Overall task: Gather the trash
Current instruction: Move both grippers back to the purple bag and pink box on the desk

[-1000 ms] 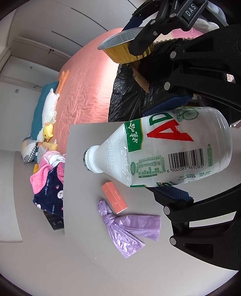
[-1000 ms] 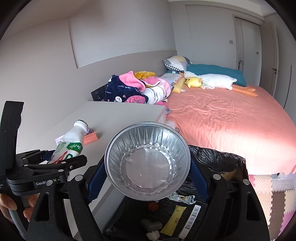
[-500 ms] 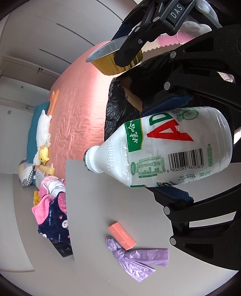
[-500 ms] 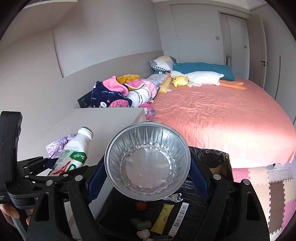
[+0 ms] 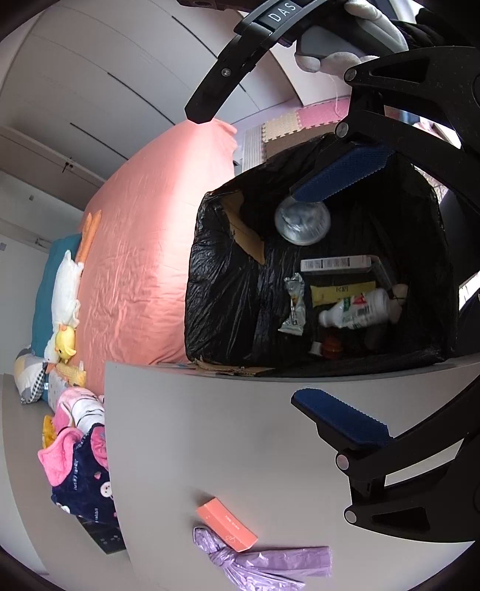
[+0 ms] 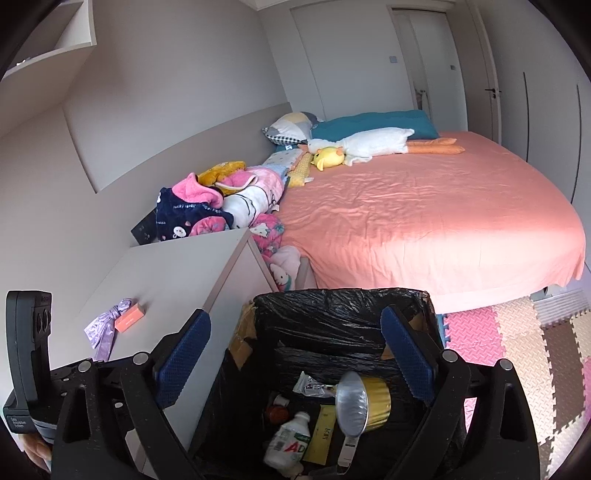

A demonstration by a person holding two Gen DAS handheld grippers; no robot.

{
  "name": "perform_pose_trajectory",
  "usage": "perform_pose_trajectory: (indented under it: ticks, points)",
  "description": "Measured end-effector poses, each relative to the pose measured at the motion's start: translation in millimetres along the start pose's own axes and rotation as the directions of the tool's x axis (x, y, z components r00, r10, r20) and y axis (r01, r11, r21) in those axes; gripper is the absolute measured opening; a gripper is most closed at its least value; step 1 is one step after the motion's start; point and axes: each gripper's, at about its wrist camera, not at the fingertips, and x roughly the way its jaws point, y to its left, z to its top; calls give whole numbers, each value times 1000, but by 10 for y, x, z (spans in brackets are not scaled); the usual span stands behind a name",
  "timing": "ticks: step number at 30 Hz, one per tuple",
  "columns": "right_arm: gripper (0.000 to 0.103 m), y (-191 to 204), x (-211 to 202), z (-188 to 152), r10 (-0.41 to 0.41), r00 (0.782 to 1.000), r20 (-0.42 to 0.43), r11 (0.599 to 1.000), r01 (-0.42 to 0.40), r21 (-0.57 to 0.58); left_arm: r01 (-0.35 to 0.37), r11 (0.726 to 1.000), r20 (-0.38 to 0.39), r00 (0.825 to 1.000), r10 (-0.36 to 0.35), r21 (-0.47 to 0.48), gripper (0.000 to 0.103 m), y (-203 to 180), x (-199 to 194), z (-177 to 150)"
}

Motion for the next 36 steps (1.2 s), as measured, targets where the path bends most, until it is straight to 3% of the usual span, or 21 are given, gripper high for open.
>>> perform_pose_trajectory:
  ticks: [17, 36]
  points:
    - [93, 402, 221, -126, 65, 996, -59, 995, -69, -66, -96, 995, 37, 995, 96, -10, 97, 295, -149, -104]
    - [93, 1095, 685, -264, 121, 982, -147, 978, -143, -149, -193, 976, 42, 979, 198, -99, 97, 1091, -347, -211]
